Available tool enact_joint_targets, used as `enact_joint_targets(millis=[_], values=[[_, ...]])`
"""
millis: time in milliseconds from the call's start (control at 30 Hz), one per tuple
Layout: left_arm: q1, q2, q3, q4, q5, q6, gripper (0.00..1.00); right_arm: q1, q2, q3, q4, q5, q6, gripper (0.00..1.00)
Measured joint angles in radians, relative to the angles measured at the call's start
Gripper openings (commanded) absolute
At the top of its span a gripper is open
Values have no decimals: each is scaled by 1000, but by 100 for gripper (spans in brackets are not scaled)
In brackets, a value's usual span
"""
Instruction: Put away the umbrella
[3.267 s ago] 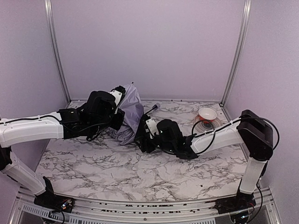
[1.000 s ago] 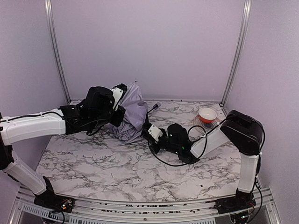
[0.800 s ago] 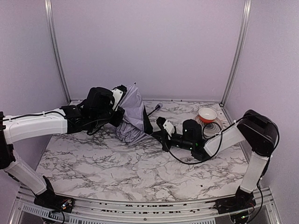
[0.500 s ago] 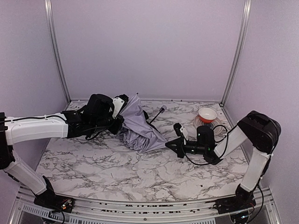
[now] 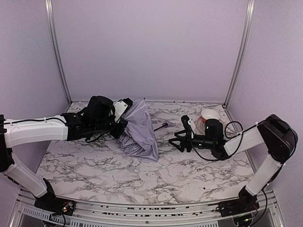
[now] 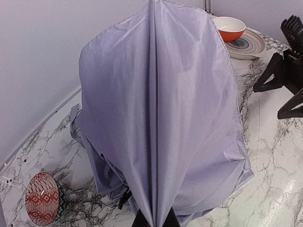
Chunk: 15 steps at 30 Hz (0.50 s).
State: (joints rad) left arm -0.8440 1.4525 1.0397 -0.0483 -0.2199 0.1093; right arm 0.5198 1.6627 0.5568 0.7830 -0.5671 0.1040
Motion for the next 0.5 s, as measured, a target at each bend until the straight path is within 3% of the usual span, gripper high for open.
enact_joint_targets(millis=[67,133,367,500], values=[[0,0,0,0,11,6,0,9,-58,37,-60,-4,-44,88],[0,2,0,0,23,8,0,21,-61,120,-124,-25,-82,93],[1,3,0,0,93,46,0,88,4,370,-280,-96,-230,93],[1,3,-10,6,163,83,0,33,67,518,-385,-119,-253,81]])
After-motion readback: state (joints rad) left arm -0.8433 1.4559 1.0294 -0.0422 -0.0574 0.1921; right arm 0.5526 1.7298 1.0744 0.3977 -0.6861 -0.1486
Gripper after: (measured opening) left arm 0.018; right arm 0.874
